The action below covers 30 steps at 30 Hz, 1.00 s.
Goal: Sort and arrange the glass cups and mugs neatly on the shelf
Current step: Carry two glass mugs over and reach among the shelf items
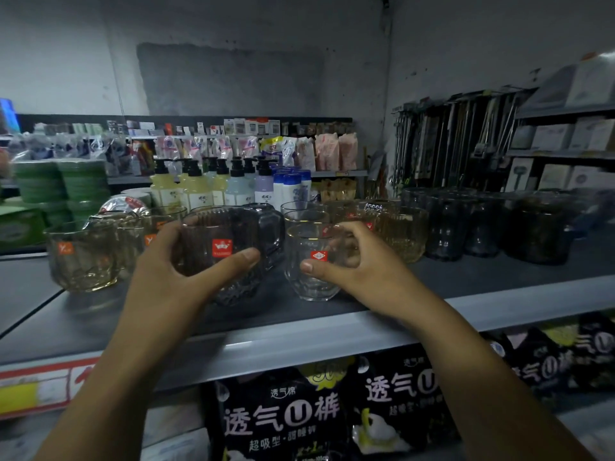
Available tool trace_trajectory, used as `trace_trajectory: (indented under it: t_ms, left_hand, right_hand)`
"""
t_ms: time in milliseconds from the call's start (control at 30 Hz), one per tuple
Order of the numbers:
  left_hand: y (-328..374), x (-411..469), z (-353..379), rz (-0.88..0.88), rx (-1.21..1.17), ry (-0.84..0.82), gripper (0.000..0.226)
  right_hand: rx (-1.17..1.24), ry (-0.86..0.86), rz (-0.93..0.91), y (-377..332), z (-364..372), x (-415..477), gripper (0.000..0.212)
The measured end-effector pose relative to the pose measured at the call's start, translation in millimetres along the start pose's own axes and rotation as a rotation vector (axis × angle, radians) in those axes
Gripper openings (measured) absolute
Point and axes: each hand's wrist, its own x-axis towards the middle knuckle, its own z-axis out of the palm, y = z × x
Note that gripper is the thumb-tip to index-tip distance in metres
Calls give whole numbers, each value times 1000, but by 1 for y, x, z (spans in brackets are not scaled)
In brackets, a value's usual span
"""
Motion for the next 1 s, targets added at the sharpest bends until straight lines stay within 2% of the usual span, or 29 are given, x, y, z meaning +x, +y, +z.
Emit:
trace_trajectory:
  t_ms: [100, 233, 367, 433, 600, 700, 767, 1000]
  left_hand:
    - [15, -9, 6, 41, -9, 32, 56]
    - [43, -30, 34, 100, -14, 67, 57]
    - [70, -59, 87, 113, -70, 6, 60]
    - [81, -77, 125, 110, -92, -38, 66]
    - [105, -119, 240, 57, -196, -162, 59]
    - [117, -136, 308, -8, -276, -241, 65]
    - [128, -143, 352, -49, -326, -290, 60]
    - [152, -136, 499, -64, -278, -458, 46]
  right_hand:
    - [-36, 26, -38, -3, -15, -9, 73]
    - [16, 120, -185, -2, -46, -34, 52]
    - [224, 23, -225, 10, -97, -68, 40]
    - [309, -16, -224, 22, -130, -86, 37]
    - [354, -44, -178, 69, -228, -123, 30]
    - [347, 26, -168, 97, -289, -139, 18]
    - [290, 80, -156, 117, -328, -146, 13]
    - [262, 201, -97, 209, -447, -143, 12]
